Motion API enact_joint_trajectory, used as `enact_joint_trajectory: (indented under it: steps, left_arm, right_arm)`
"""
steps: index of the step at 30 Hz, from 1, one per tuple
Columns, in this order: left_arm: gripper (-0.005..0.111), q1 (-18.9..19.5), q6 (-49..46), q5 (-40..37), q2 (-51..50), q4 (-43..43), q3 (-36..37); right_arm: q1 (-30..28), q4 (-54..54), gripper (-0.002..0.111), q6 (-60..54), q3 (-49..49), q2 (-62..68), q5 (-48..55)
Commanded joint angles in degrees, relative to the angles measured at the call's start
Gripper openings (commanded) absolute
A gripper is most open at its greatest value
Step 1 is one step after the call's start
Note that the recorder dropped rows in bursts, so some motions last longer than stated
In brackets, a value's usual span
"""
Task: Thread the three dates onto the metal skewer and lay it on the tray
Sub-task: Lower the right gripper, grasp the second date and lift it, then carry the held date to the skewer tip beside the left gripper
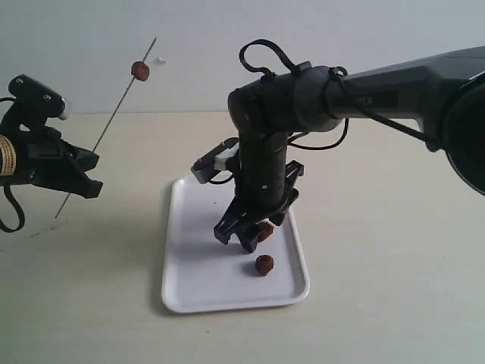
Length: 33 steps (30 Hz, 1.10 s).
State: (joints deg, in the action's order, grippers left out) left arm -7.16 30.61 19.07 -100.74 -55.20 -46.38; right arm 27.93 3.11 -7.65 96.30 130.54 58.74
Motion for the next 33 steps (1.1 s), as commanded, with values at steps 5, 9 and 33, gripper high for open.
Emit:
enact_joint_trajectory:
  steps: [5, 9, 33]
  left_arm:
    - [0.000, -0.2, 0.7, 0.1, 0.1, 0.0, -0.2]
    - [0.000, -0.2, 0.7, 0.1, 0.1, 0.0, -0.2]
    - [0.000, -0.2, 1.5, -1.9, 0.1, -9.4, -0.2]
  right_arm:
    - [0.1, 0.3, 0.039, 1.8, -0.1, 0.2, 0.9]
    - [0.1, 0.3, 0.031, 2.2, -0.1, 0.2, 1.0]
    - [-8.6, -11.3, 0.027, -11.7, 9.9, -6.1, 7.3]
